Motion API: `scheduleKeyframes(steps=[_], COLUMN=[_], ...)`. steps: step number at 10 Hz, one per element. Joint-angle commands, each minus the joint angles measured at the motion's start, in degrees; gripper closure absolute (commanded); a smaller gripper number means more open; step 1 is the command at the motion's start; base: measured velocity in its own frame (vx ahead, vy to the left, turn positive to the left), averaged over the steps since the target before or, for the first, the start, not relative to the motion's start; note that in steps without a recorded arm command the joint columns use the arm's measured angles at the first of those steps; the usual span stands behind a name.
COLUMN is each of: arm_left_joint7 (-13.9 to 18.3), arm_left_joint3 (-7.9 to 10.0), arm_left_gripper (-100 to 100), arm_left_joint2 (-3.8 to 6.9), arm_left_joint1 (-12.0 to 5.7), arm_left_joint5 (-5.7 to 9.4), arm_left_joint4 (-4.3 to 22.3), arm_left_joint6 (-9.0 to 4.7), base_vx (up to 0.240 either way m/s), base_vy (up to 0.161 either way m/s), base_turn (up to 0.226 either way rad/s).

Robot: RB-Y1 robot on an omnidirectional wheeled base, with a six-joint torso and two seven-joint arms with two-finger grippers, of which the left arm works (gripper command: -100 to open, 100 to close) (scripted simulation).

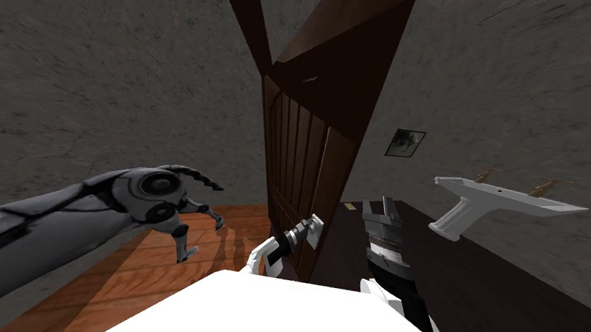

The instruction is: Push the door open

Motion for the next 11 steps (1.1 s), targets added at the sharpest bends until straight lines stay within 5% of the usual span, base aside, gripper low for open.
scheduleKeyframes(steps=[1, 2, 3, 5, 10, 11], arm_left_joint7=[-1.10, -1.74, -1.97, -2.28, -3.54, -3.30], arm_left_joint3=[0.73, 0.77, -0.99, -1.81, -5.14, -4.74], arm_left_gripper=[100, 100, -100, -100, -100, -100], arm_left_joint2=[0.02, -0.11, -0.53, -1.00, -4.98, -4.30], arm_left_joint1=[0.08, 0.31, 1.65, 2.31, 4.97, 4.63], arm_left_joint5=[0.55, 0.87, -0.17, -0.56, -2.19, -1.97], arm_left_joint4=[-0.39, -0.50, -1.44, -1.95, -4.01, -3.74], arm_left_joint6=[0.73, 1.01, 1.71, 2.21, 4.25, 3.93], base_vx=[0.215, 0.193, -0.054, -0.169, -0.159, -0.043], base_vy=[-0.188, -0.201, -0.006, 0.167, 0.154, 0.042], base_turn=[0.252, 0.143, 0.248, 0.107, 0.142, 0.022])
